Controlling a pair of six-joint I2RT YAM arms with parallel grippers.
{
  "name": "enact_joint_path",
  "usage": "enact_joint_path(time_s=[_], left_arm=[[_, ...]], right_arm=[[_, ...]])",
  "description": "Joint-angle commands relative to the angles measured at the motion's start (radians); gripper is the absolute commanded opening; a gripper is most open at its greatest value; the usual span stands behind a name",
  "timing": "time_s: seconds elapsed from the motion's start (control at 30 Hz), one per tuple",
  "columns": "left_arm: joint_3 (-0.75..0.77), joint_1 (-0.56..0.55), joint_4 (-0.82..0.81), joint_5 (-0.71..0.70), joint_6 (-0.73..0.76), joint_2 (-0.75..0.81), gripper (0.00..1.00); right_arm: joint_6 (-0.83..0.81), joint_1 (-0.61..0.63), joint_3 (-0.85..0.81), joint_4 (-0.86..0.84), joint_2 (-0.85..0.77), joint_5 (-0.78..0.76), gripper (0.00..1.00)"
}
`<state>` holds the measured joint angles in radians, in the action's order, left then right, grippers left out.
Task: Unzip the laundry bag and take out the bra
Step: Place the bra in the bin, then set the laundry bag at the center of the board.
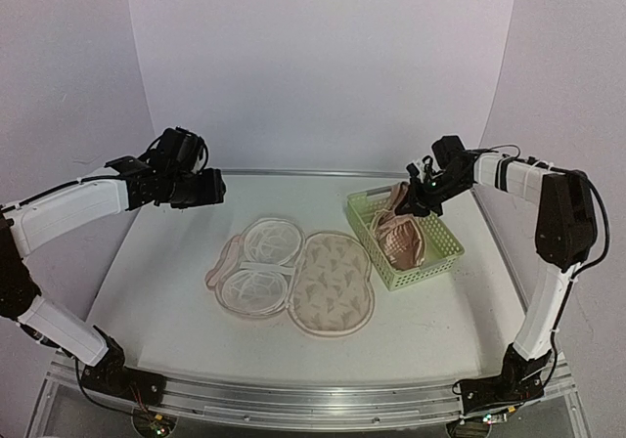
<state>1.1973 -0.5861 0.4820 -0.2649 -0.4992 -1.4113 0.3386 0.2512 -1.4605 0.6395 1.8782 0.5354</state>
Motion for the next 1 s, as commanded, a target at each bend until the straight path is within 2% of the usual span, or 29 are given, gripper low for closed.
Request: enact_joint_path(time_s=[0.0,0.1,0.37,0.43,0.63,0.8,0.97], left_arm=[[-0.004,0.005,-0.005,0.001,-0.006,0.036,0.59],[-0.011,0.005,-0.005,0.000,-0.009,0.041,0.59],[-0.009,0.005,-0.005,0.007,0.004,0.036,0.59],[-0.008,0.005,-0.005,0.010,0.005,0.033,0.60],[0.000,0.005,-0.006,0.021,0.005,0.012,0.60],[0.006,0.005,-0.007,0.024,0.011,0.004,0.60],[0.013,0.005,-0.006,0.028,0.020,-0.010,0.60]], right_arm=[[-0.042,-0.010,-0.073,-0.022,0.049,0.001,0.00],[-0.046,-0.011,-0.094,-0.015,0.077,-0.026,0.02],[-0.061,-0.012,-0.143,0.050,0.091,-0.198,0.23],[-0.062,-0.012,-0.149,0.064,0.071,-0.239,0.30],[-0.063,-0.013,-0.167,0.131,0.001,-0.392,0.43],[-0.059,-0.011,-0.171,0.186,-0.077,-0.512,0.47],[-0.040,-0.001,-0.155,0.197,-0.165,-0.517,0.48]])
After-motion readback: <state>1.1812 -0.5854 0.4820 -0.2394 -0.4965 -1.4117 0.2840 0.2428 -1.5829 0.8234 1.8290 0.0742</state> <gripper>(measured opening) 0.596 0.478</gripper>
